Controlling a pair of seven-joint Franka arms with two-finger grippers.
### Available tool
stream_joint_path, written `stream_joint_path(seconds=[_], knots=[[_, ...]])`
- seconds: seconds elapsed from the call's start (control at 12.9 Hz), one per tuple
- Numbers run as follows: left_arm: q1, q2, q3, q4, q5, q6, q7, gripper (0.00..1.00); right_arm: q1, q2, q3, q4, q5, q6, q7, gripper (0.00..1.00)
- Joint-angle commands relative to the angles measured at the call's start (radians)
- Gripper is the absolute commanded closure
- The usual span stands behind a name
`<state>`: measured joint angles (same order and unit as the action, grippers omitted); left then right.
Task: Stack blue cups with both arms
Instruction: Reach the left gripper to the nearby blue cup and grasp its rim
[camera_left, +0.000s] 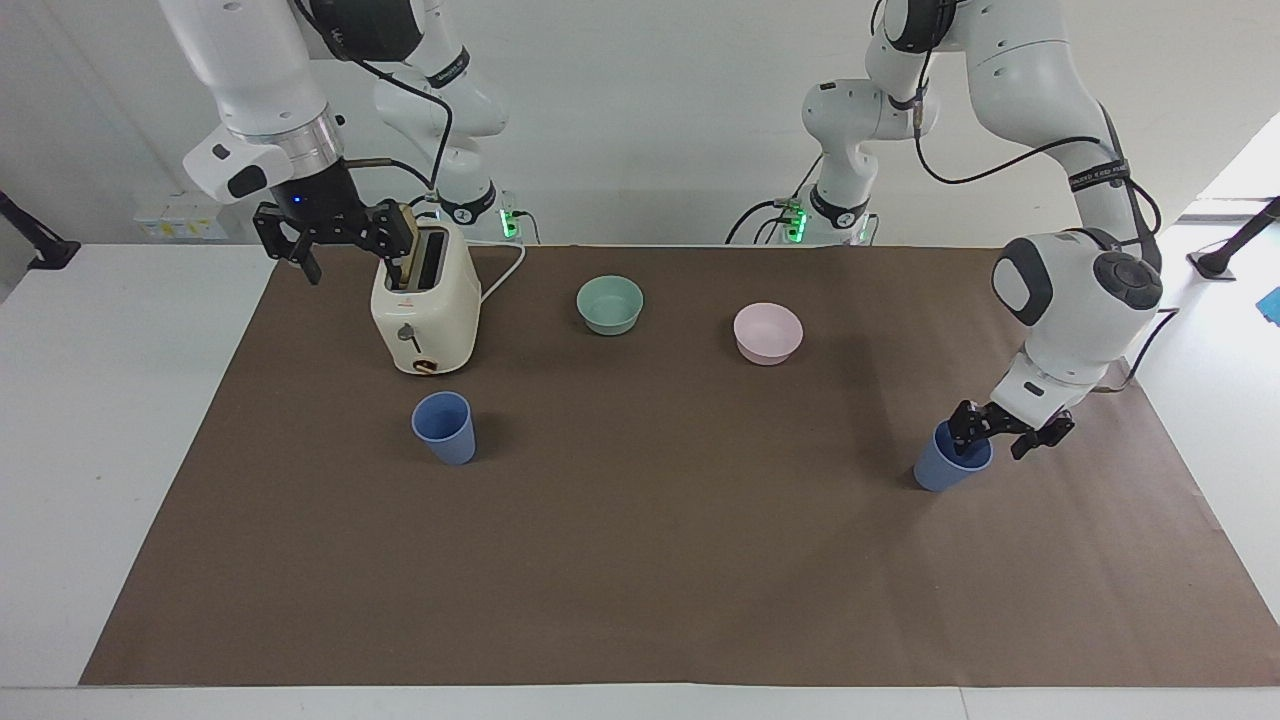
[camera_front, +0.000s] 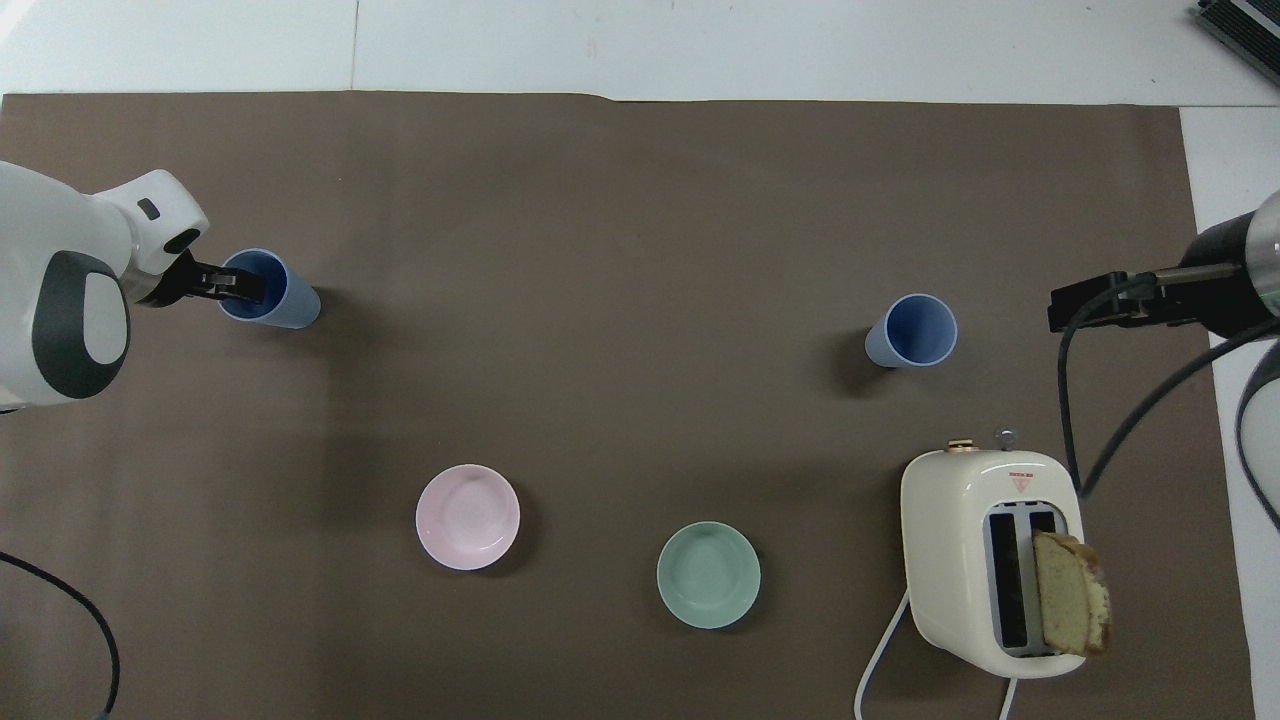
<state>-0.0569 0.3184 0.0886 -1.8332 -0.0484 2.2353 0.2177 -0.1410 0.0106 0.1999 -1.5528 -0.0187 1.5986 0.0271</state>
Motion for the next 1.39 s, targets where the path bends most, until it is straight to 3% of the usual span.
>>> stream_joint_path(seconds=[0.0,0.23,0.46,0.54,1.01,1.32], knots=[[0.014,-0.045,-0.009,-0.064,-0.018,0.021,0.008,0.28,-0.012,-0.028,0.003,-0.035,0.010,0.023,-0.001,0.00],[0.011,-0.047,-0.009,-0.063,-0.018,0.012,0.006,0.53,-0.012,-0.028,0.003,-0.035,0.010,0.023,-0.001,0.00],[0.008,-0.045,-0.009,-0.058,-0.018,0.012,0.008,0.93,-0.012,-0.028,0.003,-0.035,0.010,0.023,-0.001,0.00],[0.008,-0.044,-0.009,-0.054,-0.018,0.010,0.006,1.00,-0.012,-0.028,0.003,-0.035,0.010,0.023,-0.001,0.00],[-0.001,-0.059,-0.010,-0.026,-0.018,-0.006,0.012,1.00,-0.012,-0.028,0.003,-0.035,0.010,0.023,-0.003,0.00],[-0.044,-0.096,-0.026,0.022,-0.016,-0.100,-0.007,1.00,-0.012,-0.028,0.003,-0.035,0.010,0.023,-0.001,0.00]])
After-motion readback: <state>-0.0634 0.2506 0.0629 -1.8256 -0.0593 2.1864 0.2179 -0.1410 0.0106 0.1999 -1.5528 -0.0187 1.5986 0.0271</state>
